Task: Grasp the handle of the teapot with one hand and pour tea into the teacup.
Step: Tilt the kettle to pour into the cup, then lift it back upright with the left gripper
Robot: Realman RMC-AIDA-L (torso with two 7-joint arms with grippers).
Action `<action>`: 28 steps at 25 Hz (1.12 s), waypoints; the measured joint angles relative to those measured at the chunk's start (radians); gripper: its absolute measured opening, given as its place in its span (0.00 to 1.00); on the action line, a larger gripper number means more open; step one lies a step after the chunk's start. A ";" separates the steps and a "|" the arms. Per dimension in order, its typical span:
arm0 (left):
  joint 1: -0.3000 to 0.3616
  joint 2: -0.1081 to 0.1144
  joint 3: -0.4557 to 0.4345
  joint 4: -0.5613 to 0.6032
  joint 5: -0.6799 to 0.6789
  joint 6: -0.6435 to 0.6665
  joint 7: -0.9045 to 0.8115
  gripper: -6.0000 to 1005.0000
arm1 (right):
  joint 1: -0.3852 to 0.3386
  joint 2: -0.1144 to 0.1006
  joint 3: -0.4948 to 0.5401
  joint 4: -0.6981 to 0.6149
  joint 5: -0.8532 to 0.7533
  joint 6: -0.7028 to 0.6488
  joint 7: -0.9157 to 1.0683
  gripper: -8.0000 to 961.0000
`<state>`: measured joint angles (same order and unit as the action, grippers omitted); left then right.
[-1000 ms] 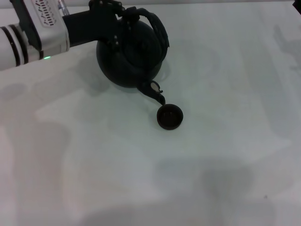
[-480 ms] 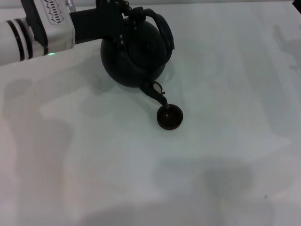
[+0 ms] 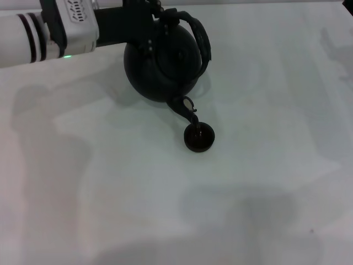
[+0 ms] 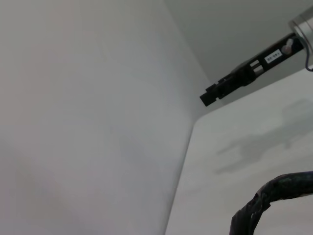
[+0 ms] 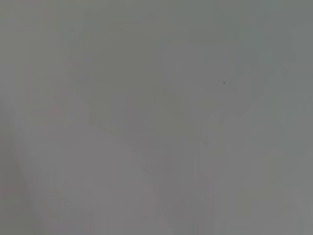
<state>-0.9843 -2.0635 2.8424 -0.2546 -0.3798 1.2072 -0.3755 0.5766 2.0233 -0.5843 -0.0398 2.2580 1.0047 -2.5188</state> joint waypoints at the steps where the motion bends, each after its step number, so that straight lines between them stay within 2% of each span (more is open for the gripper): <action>1: -0.003 0.000 0.000 0.000 0.007 -0.003 -0.002 0.11 | 0.000 0.000 0.000 0.000 0.000 0.000 0.000 0.88; 28: -0.039 -0.001 0.002 -0.009 0.058 -0.017 -0.023 0.11 | 0.002 -0.002 0.001 -0.009 0.012 -0.011 0.000 0.88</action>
<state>-1.0232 -2.0648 2.8440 -0.2638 -0.3219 1.1899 -0.3988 0.5791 2.0218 -0.5829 -0.0483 2.2704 0.9938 -2.5188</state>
